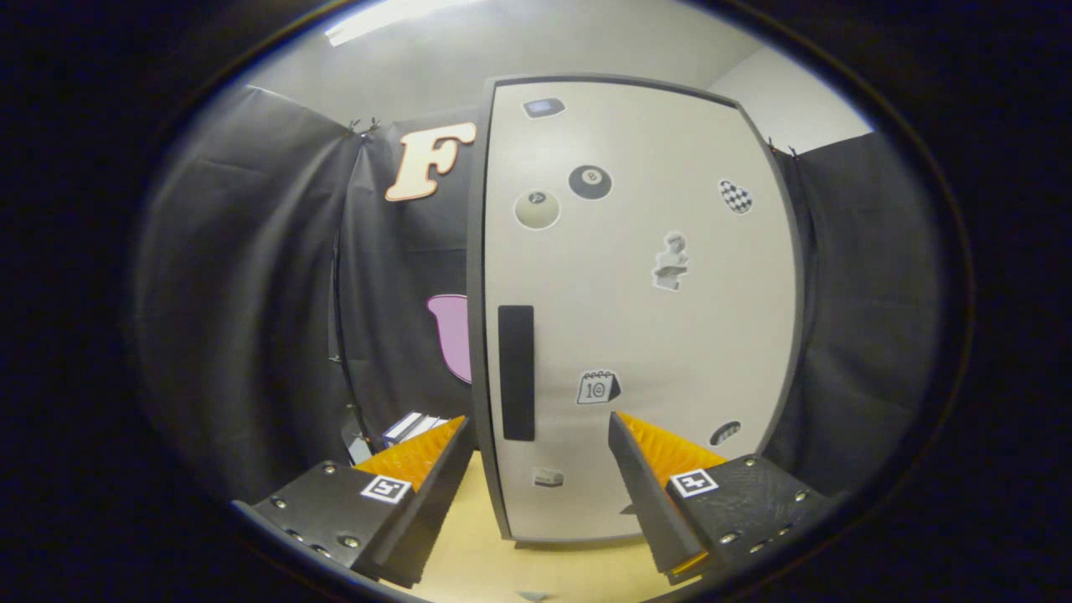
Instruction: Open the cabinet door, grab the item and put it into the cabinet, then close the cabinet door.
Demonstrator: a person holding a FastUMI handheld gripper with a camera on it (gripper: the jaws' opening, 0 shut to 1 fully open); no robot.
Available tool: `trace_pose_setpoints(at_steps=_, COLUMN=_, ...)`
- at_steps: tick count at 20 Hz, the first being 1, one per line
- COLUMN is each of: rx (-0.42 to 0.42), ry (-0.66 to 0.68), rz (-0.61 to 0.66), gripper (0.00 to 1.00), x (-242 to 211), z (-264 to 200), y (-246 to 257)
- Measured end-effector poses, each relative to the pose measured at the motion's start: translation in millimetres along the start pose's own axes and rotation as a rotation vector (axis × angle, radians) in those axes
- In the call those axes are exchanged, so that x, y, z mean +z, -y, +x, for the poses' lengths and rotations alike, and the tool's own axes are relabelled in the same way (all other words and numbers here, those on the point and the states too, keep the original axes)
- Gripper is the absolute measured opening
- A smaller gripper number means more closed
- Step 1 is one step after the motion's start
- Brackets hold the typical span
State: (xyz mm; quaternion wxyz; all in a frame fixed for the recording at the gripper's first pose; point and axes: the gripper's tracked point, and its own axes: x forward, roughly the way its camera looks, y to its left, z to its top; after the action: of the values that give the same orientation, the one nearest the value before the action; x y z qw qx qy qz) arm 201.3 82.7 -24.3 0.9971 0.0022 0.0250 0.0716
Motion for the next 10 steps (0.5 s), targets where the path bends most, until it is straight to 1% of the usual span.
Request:
trace_pose_setpoints(at_steps=3, rx=0.013, ry=0.005, rz=0.012, gripper=0.97, x=2.3, z=32.8, y=-11.1)
trace_pose_setpoints(at_steps=8, rx=-0.002, ry=-0.008, rz=0.038, gripper=0.96, x=0.4, z=71.0, y=-12.9)
trace_pose_setpoints(at_steps=10, rx=0.002, ry=-0.027, rz=0.038, gripper=0.78, x=-4.5, z=77.5, y=-14.5)
